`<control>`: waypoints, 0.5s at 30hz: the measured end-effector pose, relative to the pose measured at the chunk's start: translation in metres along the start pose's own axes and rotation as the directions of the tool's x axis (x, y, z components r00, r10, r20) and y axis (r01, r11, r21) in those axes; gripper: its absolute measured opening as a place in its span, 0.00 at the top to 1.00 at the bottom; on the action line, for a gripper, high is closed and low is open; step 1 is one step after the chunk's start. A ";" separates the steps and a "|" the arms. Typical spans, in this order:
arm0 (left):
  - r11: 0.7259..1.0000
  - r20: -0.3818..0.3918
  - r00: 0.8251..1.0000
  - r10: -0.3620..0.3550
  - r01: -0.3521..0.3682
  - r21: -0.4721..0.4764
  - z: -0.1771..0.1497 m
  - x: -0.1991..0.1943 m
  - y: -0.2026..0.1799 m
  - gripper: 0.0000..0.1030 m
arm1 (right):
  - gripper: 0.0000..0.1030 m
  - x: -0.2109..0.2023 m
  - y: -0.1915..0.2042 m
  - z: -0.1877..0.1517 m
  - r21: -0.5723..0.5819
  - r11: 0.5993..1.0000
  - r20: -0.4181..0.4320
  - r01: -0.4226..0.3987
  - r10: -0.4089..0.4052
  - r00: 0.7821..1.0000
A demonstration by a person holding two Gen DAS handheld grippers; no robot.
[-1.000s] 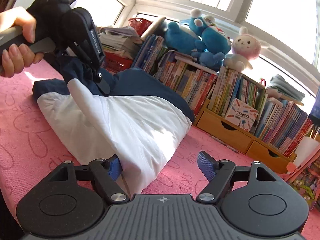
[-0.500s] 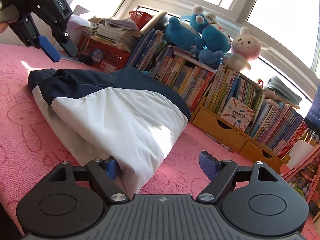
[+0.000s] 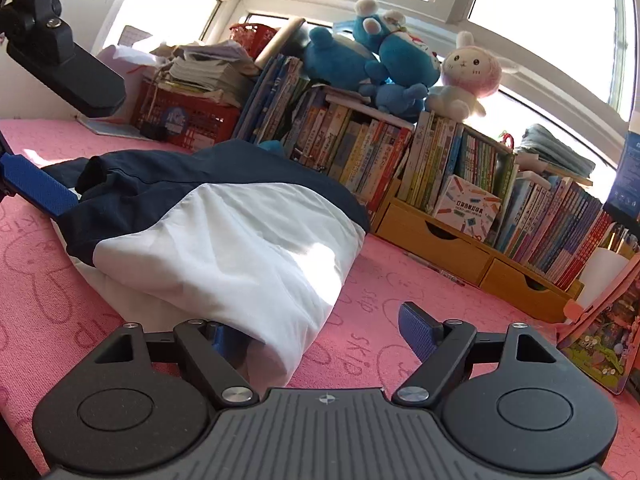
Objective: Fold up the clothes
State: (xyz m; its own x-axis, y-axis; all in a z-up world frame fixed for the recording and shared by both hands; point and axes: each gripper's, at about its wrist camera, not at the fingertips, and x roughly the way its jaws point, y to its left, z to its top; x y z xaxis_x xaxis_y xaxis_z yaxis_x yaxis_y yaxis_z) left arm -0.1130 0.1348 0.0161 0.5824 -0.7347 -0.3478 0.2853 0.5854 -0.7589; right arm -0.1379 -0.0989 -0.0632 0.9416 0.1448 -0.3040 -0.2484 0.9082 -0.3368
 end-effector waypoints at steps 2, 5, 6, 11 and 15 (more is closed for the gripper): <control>1.000 -0.014 1.000 -0.022 0.022 -0.019 -0.005 -0.001 0.002 0.20 | 0.22 0.001 -0.010 0.001 0.059 0.998 -0.010 -0.015 0.015 1.000; 0.998 -0.042 0.998 -0.037 0.035 -0.047 -0.010 0.007 0.002 0.20 | 0.22 0.004 -0.024 0.000 0.145 0.989 -0.023 -0.038 0.042 0.999; 0.998 -0.055 0.998 -0.044 0.042 -0.045 -0.011 0.007 0.002 0.20 | 0.22 0.004 -0.027 0.000 0.167 0.985 -0.026 -0.043 0.048 0.999; 0.990 -0.128 0.983 -0.135 0.129 -0.056 -0.015 -0.002 0.006 0.18 | 0.22 0.006 -0.035 -0.001 0.217 0.974 -0.029 -0.059 0.067 0.997; 0.994 -0.093 0.991 -0.096 0.090 -0.066 -0.023 0.002 0.007 0.13 | 0.23 0.002 -0.033 -0.002 0.204 0.978 -0.002 -0.050 0.051 0.999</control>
State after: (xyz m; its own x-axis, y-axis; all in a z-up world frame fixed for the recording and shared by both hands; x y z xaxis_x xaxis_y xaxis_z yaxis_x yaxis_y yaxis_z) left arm -0.1275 0.1289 -0.0029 0.4790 -0.8163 -0.3229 0.2858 0.4928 -0.8219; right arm -0.1287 -0.1290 -0.0543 0.9271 0.1906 -0.3226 -0.2436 0.9608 -0.1325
